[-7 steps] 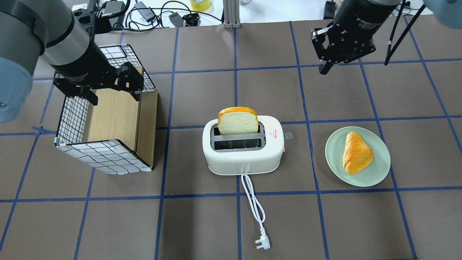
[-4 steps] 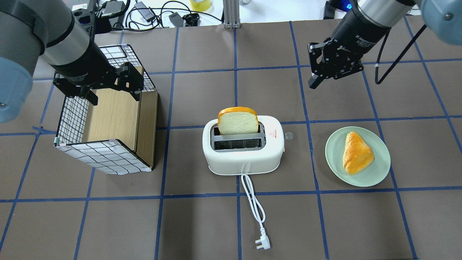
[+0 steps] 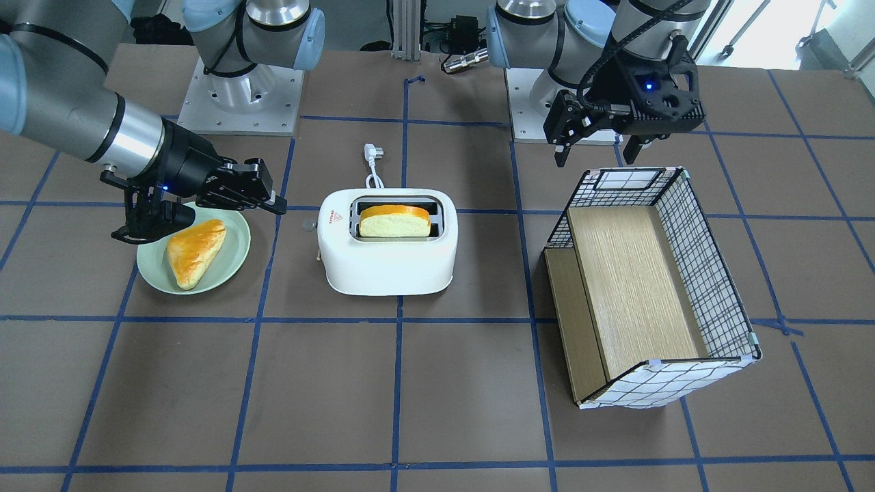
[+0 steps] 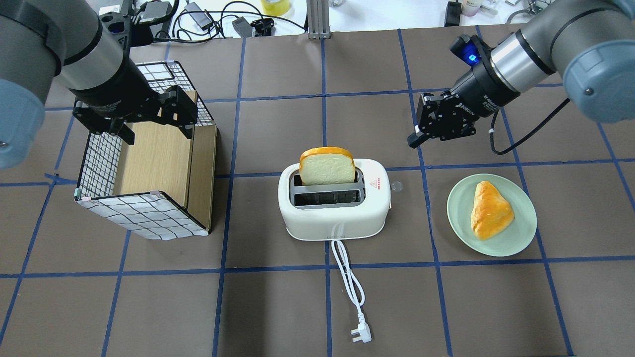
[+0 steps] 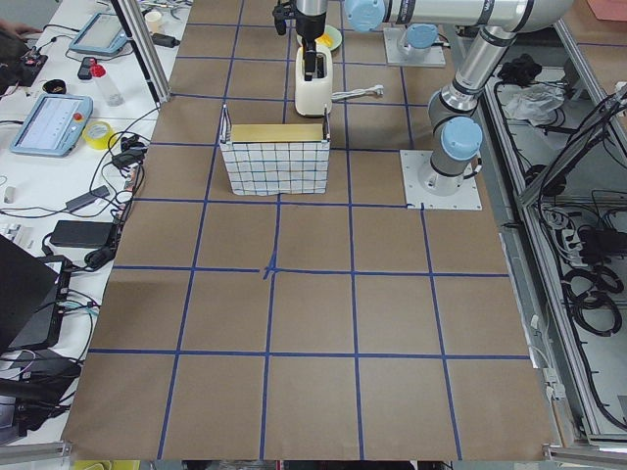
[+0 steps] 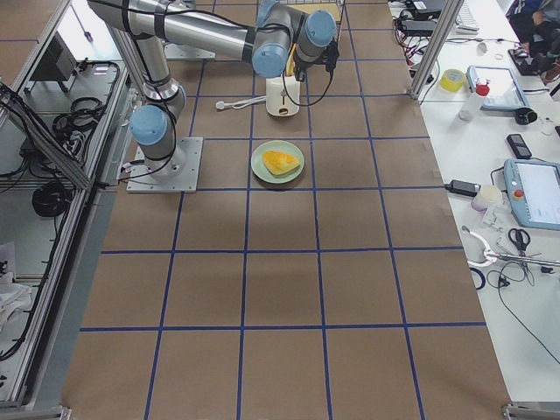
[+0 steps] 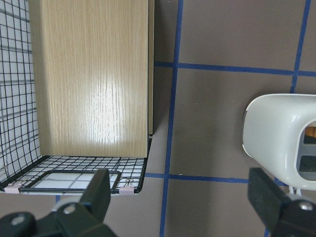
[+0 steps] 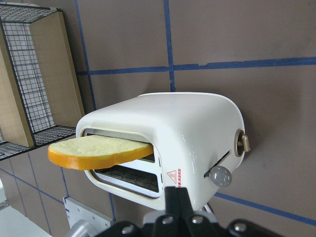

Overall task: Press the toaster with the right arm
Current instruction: 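Bring the right gripper to the toaster's side lever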

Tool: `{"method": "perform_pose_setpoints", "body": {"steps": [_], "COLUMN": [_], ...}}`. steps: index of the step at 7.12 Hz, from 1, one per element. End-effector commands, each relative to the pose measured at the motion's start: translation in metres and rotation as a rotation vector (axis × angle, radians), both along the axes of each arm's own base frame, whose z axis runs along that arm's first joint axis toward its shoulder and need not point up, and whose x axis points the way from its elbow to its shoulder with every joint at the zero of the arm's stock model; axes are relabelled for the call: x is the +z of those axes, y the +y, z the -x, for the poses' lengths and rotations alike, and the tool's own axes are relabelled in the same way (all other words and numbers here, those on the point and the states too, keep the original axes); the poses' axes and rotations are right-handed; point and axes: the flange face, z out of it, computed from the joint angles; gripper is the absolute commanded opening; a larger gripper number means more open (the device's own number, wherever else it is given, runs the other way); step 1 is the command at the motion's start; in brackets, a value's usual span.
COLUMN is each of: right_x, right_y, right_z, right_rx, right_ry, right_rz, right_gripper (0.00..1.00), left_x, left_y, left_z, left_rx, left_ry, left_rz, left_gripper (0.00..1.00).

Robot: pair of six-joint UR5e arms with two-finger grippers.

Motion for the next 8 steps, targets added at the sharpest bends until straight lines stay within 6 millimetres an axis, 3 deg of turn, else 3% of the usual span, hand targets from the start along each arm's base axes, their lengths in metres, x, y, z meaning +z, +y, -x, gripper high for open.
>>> {"method": "perform_pose_setpoints", "body": {"steps": [1, 4, 8], "right_x": [-0.038, -0.073, -0.089], "right_y": [0.013, 0.031, 0.027], "right_z": [-0.001, -0.005, -0.004], "right_rx": [0.005, 0.011, 0.015], "right_ry": [-0.04, -0.052, -0.048], "right_rz": [0.006, -0.066, -0.056], "right_gripper": [0.0, 0.0, 0.0], "left_x": [0.0, 0.0, 0.0], "left_y": [0.0, 0.0, 0.0], "left_z": [0.0, 0.0, 0.0], "left_rx": [0.0, 0.0, 0.0], "left_ry": [0.0, 0.0, 0.001], "left_rz": [0.0, 0.0, 0.0], "left_gripper": [1.0, 1.0, 1.0]}}
